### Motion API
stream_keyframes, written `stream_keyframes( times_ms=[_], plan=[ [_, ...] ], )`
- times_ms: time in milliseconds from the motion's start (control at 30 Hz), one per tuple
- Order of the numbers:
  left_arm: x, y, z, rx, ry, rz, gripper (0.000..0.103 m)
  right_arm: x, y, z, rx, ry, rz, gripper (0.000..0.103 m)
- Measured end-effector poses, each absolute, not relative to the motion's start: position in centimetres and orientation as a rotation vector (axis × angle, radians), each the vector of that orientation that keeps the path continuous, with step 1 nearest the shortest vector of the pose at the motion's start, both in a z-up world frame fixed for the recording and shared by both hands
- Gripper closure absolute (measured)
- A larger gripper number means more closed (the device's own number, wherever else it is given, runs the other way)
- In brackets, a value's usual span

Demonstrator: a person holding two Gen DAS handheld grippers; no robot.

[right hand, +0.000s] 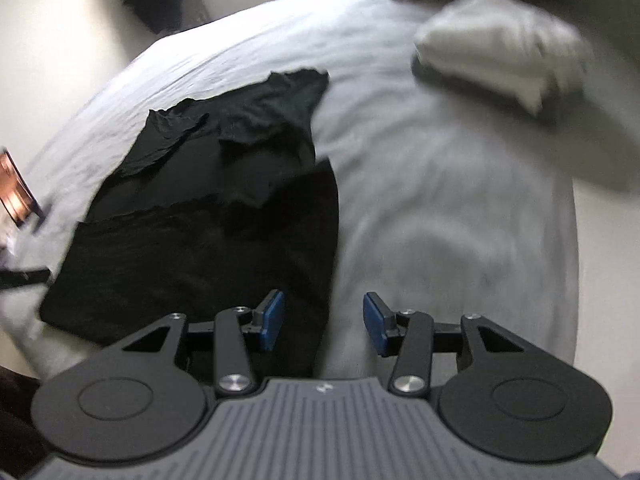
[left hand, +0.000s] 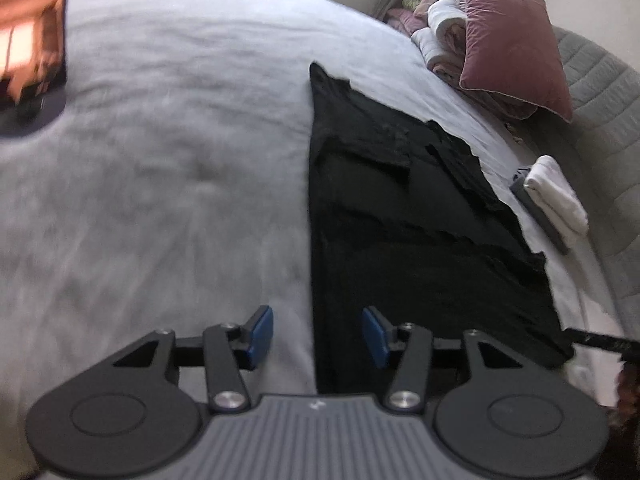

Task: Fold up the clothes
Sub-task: 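Lift the hem with both grippers and fold it toward the collar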

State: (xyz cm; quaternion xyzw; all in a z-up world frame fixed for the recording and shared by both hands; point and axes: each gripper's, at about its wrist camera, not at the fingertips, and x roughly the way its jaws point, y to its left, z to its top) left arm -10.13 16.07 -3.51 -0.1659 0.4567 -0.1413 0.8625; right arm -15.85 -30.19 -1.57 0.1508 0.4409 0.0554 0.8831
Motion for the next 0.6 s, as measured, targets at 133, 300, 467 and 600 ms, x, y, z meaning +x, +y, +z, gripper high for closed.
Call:
stream_keyframes(
  times_ms=[133,300,467,600],
  plan=[
    [-11.4,17.1,-4.0,-0.427,1.001,-0.325,0.052,-17.7,-31.0,-1.8,0.437,0.942,0.137,0.054],
    [-11.8,18.1,-4.8,-0.529,1.042,-0.382,0.052,-18.7,-31.7,-2.4,0.579,0.961,0.182,0.054],
    [-11.3,18.4,-6.3,-0.629,1.077,-0.443,0.051,-18.3,-32.5,-3.6,0.719,0.960,0.187,0.053],
    [-10.7,18.3,-7.2,-0.696,1.085,-0.495,0.051,-17.4,-33.0,-4.6,0.822,0.947,0.209,0.053]
  ],
)
